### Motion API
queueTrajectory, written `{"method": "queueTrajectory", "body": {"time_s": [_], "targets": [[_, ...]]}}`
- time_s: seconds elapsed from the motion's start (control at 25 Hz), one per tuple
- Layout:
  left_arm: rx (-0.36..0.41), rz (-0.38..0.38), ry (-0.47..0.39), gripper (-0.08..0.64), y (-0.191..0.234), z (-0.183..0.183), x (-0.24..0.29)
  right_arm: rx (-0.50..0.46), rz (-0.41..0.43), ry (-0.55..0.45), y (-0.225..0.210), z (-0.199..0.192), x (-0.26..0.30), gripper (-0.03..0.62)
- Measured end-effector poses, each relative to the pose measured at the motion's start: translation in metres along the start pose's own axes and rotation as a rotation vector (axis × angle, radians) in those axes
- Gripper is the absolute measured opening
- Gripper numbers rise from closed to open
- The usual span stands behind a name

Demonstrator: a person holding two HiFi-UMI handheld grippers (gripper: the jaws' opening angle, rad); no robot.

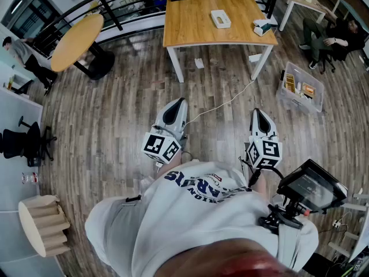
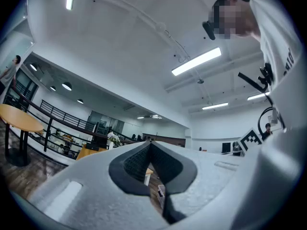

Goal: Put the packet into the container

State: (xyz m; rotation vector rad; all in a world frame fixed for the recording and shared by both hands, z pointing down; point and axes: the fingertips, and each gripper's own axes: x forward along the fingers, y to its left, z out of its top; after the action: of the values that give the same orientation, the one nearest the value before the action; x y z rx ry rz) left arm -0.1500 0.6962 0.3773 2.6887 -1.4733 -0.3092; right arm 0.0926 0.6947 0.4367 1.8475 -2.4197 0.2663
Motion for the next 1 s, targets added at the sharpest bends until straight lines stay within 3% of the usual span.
{"method": "queueTrajectory", "body": {"time_s": [0.32, 0.52, 0.72, 1.0], "targets": [[0.009, -0.001, 0.039, -0.003, -0.012, -0.007, -0.018, -0.008, 0.028, 0.005, 0.010, -0.002, -0.015, 0.006], [-0.007, -0.087, 0.033, -0.003, -0.027, -0.013, -0.018, -0.022, 0.065, 0.020, 0.012, -0.010, -0.010, 0.006], [0.024, -0.166, 0.042, -0.003, -0.052, -0.012, -0.024, 0.012, 0.089, 0.069, 0.008, -0.024, -0.015, 0.008], [0.055, -0.093, 0.062, -0.003, -0.070, -0.023, -0.025, -0.039, 0.084, 0.081, -0.021, -0.033, -0.018, 0.009]]}}
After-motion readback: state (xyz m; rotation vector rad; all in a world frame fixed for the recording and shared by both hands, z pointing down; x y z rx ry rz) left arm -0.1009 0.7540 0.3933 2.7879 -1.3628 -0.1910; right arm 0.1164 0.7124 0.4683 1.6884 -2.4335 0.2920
